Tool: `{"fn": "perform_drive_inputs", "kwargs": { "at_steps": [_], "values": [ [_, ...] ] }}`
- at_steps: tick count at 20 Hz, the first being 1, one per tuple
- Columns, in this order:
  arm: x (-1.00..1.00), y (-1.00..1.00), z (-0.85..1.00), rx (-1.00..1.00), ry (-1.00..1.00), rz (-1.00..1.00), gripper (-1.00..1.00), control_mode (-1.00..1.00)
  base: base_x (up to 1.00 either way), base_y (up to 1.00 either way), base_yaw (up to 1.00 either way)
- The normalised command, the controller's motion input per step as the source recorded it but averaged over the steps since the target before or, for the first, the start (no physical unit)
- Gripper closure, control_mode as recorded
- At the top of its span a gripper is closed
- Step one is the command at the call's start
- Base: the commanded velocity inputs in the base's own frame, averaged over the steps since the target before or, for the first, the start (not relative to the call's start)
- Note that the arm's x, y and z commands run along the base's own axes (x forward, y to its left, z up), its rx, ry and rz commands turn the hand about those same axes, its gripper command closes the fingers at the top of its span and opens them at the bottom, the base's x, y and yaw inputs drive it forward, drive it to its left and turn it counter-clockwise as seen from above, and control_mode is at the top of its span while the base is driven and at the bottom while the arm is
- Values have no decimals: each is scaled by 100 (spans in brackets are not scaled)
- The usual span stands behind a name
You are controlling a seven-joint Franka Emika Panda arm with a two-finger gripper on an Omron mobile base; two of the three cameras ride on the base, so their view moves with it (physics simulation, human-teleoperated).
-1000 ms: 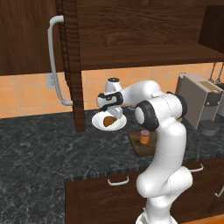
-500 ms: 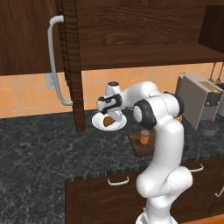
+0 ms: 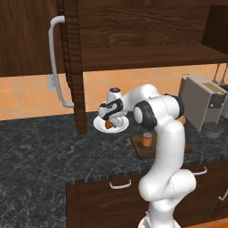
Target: From the different types of pastries on the counter, select a croissant and place it on the cutting board. Then retrieve a jar of jam from the cabinet and place it alongside the croissant on the cutting board.
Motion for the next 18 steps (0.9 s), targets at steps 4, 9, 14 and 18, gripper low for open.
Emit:
{"fn": "perform_drive_inputs", "kwargs": {
  "at_steps": [4,9,14,18],
  "values": [
    [3,0,-12,0,0,1,100,-100,0,0,0],
    [1,0,-7,0,0,0,100,-100,0,0,0],
    [-3,0,14,0,-1,0,100,-100,0,0,0],
    [0,0,52,0,0,0,100,-100,0,0,0]
  ]
}}
